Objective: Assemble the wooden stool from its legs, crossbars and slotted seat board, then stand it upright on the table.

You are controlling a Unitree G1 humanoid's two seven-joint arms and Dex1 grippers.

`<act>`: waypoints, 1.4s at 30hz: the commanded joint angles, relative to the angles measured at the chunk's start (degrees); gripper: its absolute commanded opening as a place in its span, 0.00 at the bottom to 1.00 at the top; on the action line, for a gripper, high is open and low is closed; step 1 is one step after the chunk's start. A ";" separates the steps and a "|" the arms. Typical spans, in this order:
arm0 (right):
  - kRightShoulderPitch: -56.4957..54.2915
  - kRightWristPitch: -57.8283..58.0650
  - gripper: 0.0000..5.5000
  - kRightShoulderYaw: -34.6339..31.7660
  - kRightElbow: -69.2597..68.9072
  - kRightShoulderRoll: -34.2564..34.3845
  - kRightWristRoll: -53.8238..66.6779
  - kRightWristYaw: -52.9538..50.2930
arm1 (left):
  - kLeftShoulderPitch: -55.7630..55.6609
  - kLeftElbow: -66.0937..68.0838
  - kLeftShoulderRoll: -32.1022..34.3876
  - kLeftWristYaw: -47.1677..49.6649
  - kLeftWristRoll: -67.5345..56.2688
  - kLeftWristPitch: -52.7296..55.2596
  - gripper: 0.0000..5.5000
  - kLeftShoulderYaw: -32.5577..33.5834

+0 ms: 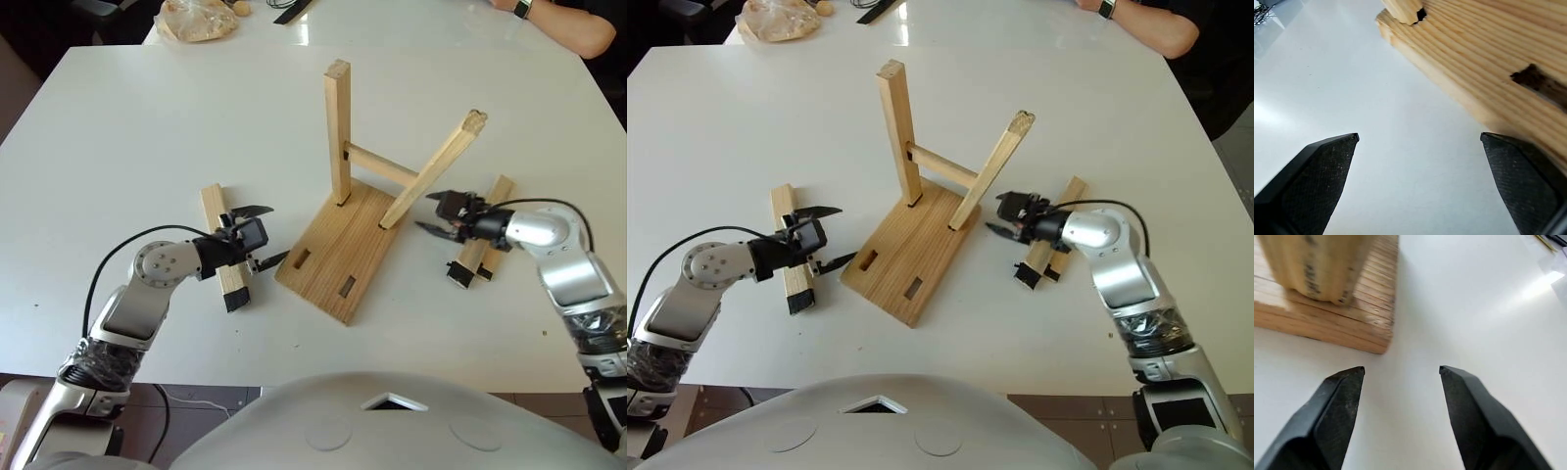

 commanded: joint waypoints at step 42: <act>12.13 27.19 0.51 -29.79 -19.75 -1.56 11.80 -10.15 | 10.20 -4.59 -14.60 20.05 4.18 6.35 0.84 3.85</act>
